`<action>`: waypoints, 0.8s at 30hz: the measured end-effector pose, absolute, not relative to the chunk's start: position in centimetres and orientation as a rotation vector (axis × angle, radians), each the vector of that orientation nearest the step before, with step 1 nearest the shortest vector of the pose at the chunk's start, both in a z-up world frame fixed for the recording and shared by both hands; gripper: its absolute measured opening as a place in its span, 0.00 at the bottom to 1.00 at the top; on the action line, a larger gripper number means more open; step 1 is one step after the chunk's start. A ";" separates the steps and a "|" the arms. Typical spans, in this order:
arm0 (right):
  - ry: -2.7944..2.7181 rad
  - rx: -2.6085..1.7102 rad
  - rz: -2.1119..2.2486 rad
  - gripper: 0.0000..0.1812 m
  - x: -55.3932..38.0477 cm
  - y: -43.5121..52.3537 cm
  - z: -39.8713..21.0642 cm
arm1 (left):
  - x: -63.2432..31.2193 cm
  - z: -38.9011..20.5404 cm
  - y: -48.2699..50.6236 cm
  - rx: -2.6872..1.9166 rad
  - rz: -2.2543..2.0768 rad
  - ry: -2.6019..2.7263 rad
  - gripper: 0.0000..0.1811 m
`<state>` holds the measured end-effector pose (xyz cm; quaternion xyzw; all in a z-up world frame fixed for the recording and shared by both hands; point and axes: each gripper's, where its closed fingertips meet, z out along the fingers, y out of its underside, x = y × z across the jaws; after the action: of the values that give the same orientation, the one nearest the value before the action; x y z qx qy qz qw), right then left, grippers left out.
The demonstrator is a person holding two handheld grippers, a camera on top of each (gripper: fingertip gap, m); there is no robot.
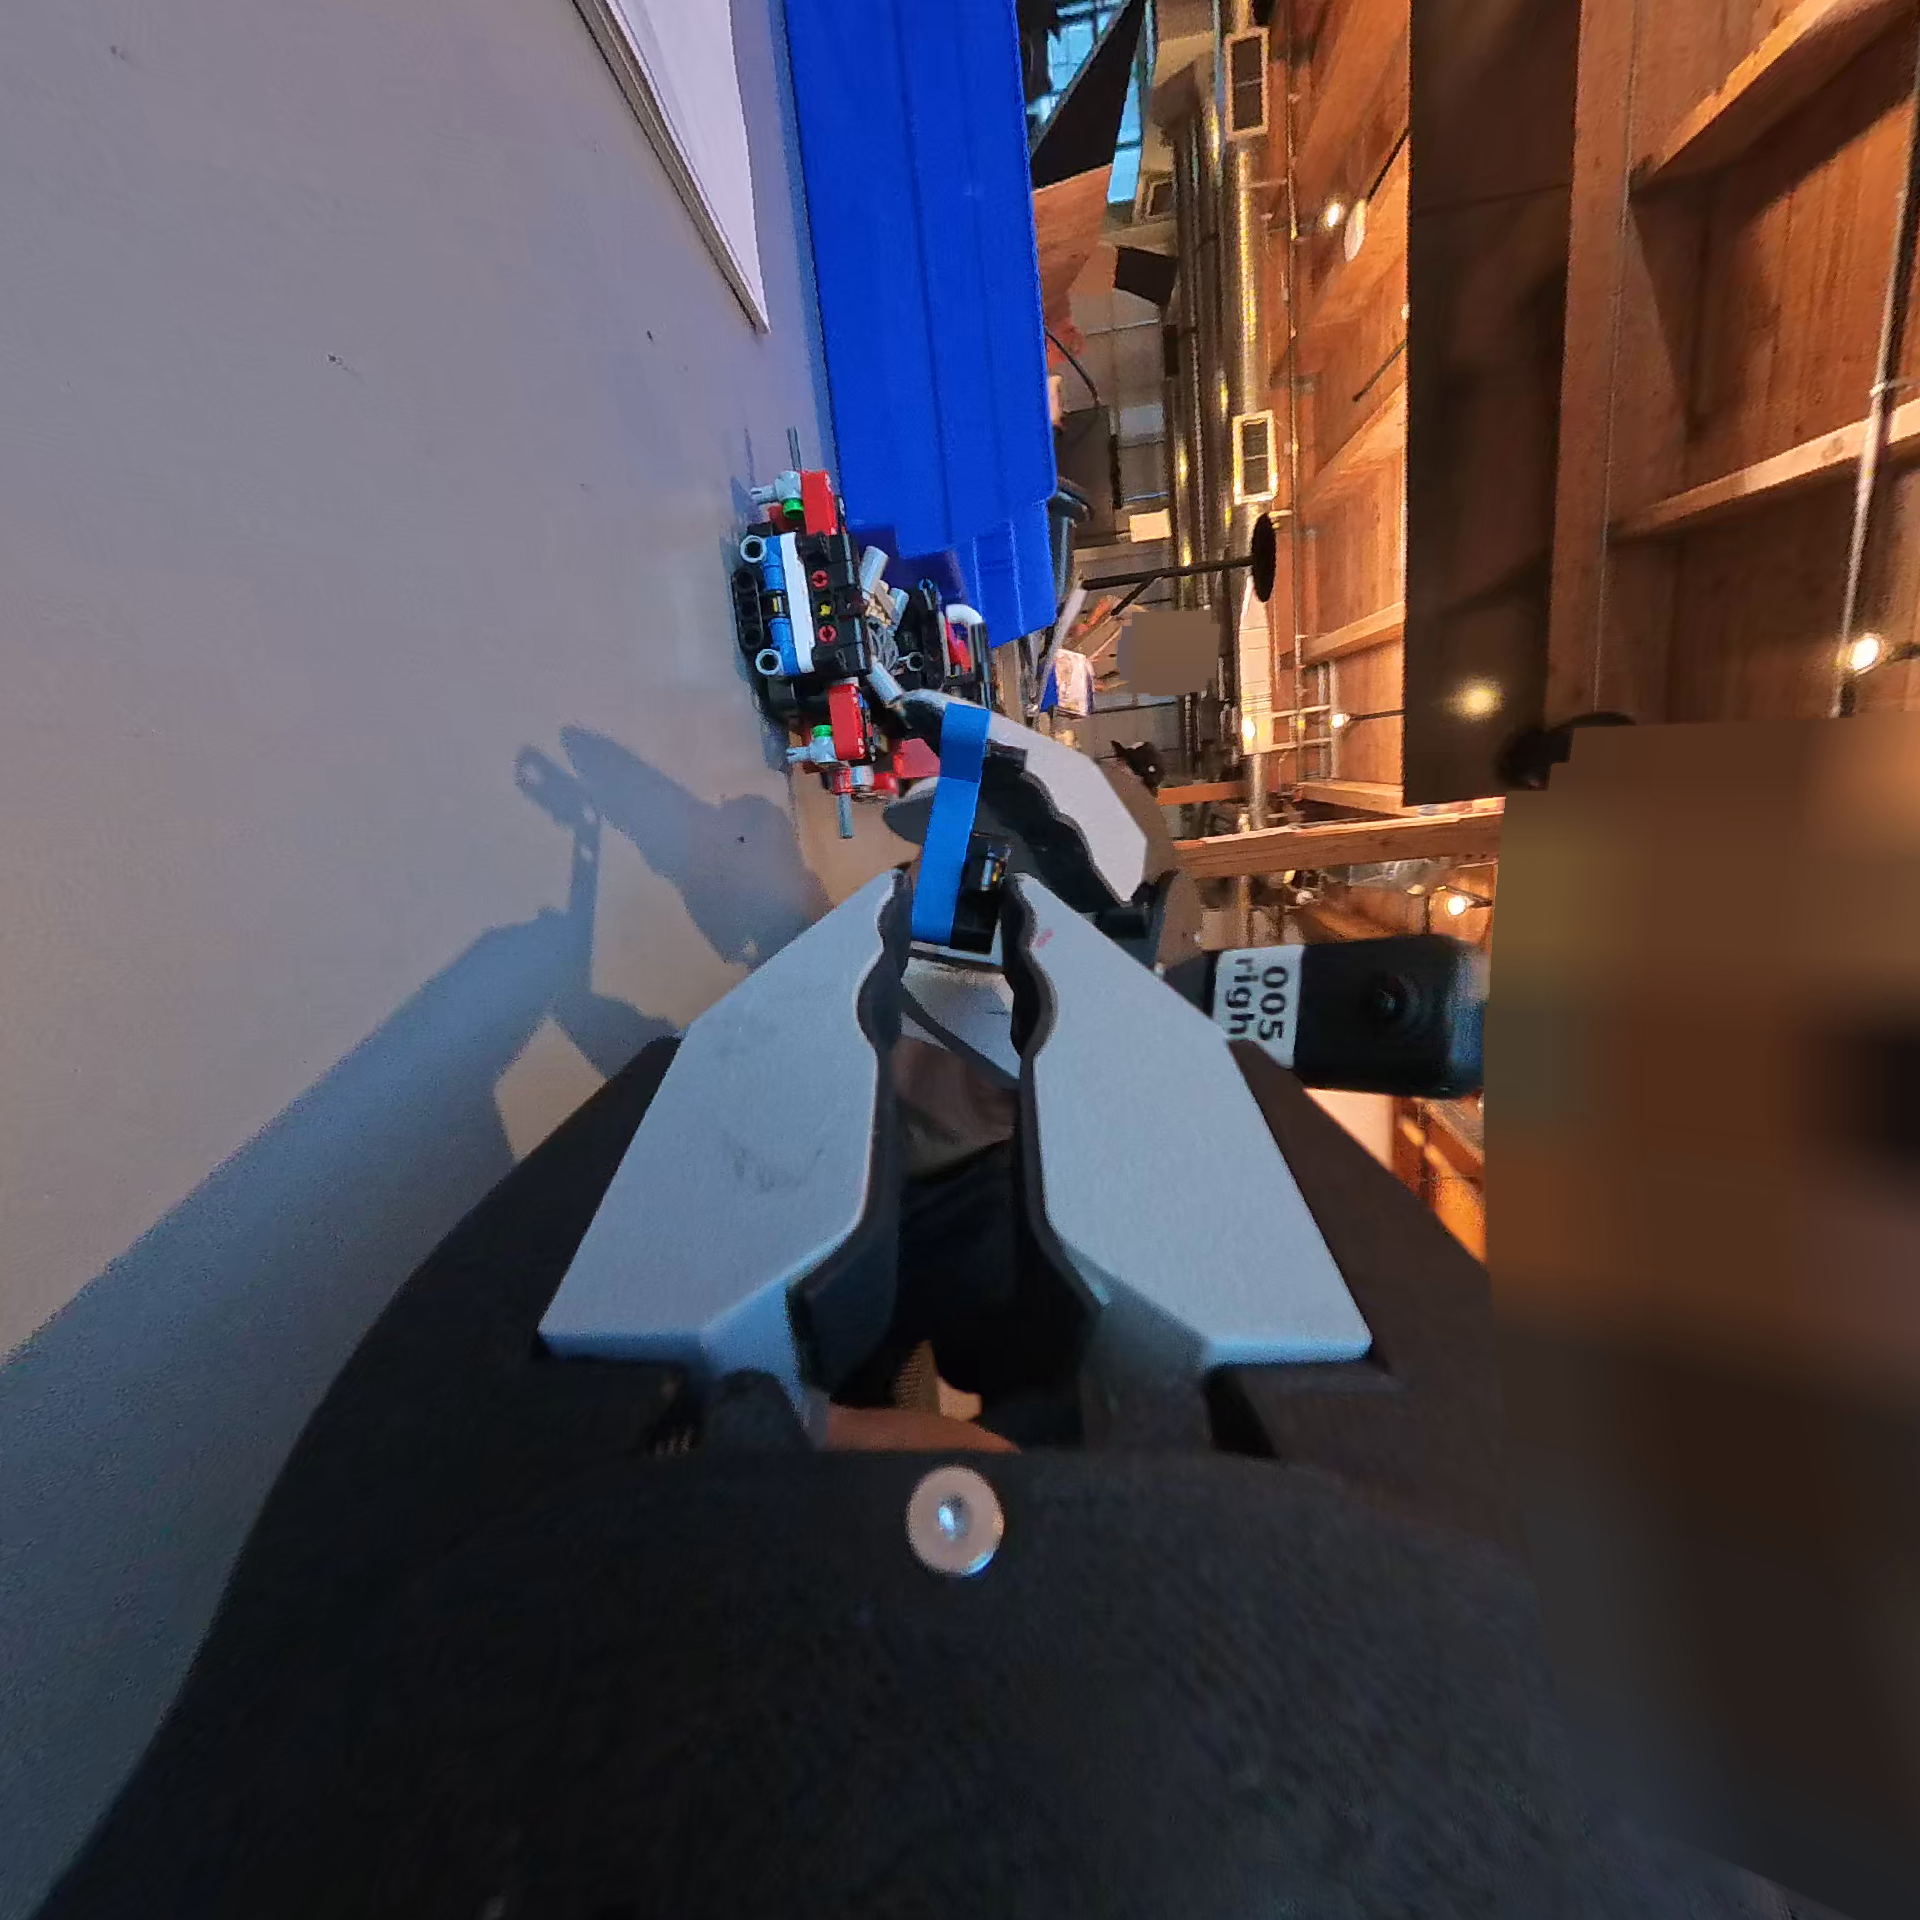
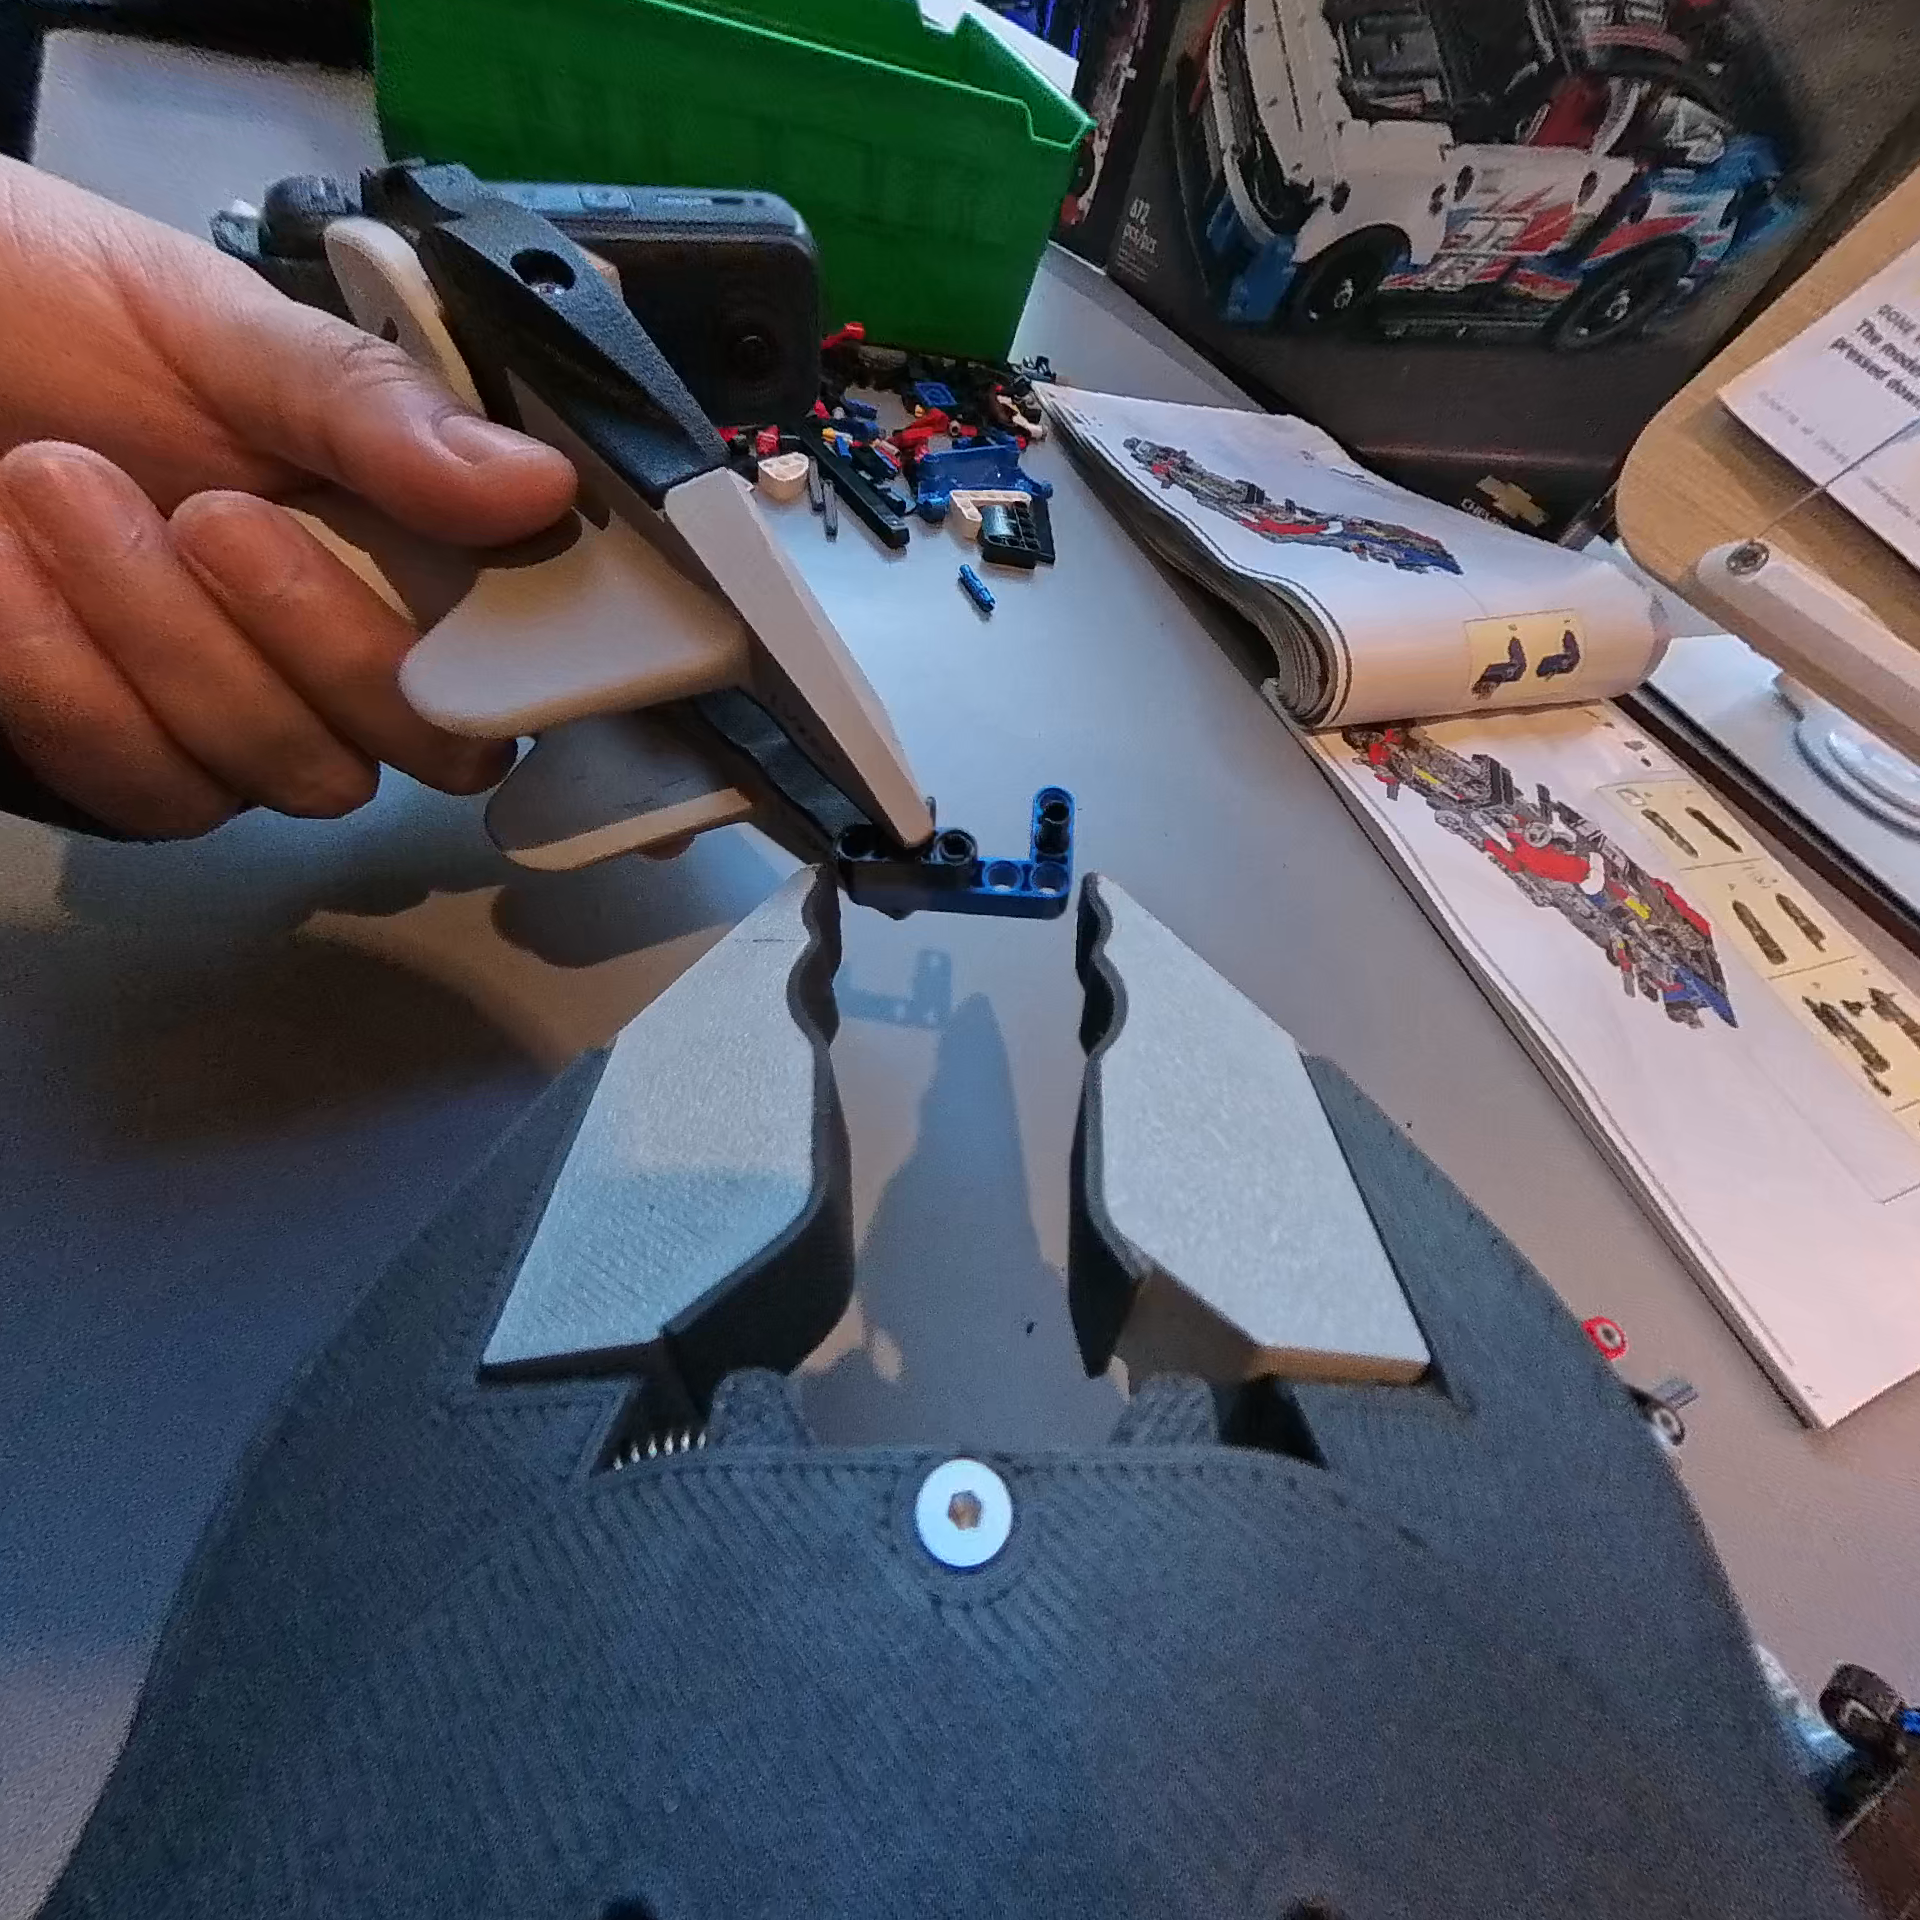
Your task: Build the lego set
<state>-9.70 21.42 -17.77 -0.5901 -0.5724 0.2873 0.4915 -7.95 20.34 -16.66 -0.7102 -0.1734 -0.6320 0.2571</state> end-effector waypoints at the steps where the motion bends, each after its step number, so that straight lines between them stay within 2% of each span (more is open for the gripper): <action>1: -1.395 -1.421 0.687 0.23 -9.8 21.3 -17.8 | -7.9 -16.8 20.2 -1.939 -1.690 -0.448 0.08; 8: -1.442 -1.377 0.673 0.22 -10.1 20.4 -17.8 | -7.8 -16.6 19.2 -1.967 -1.653 -0.302 0.08; 11: -1.505 -1.406 0.623 0.22 -9.9 20.6 -19.0 | -8.6 -16.7 18.3 -2.026 -1.580 -0.094 0.20; 12: -1.544 -1.414 0.616 0.22 -9.9 20.5 -19.5 | -9.3 -16.8 18.1 -2.047 -1.519 0.005 0.20; 16: -1.666 -1.318 0.706 0.22 -10.2 18.2 -19.7 | -12.0 -18.2 19.0 -2.098 -1.046 0.469 0.16; 21: -1.766 -1.196 0.792 0.22 -10.0 15.8 -19.5 | -9.0 -19.3 17.7 -2.021 -1.052 0.910 0.14; 24: -1.822 -1.199 0.785 0.22 -9.6 15.6 -20.2 | -8.4 -19.6 17.3 -1.942 -0.939 1.066 0.08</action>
<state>-9.59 15.61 -20.16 -0.4738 -0.7204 0.3104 0.4003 -8.43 17.28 -19.57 -0.7530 0.4135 -0.3643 0.3596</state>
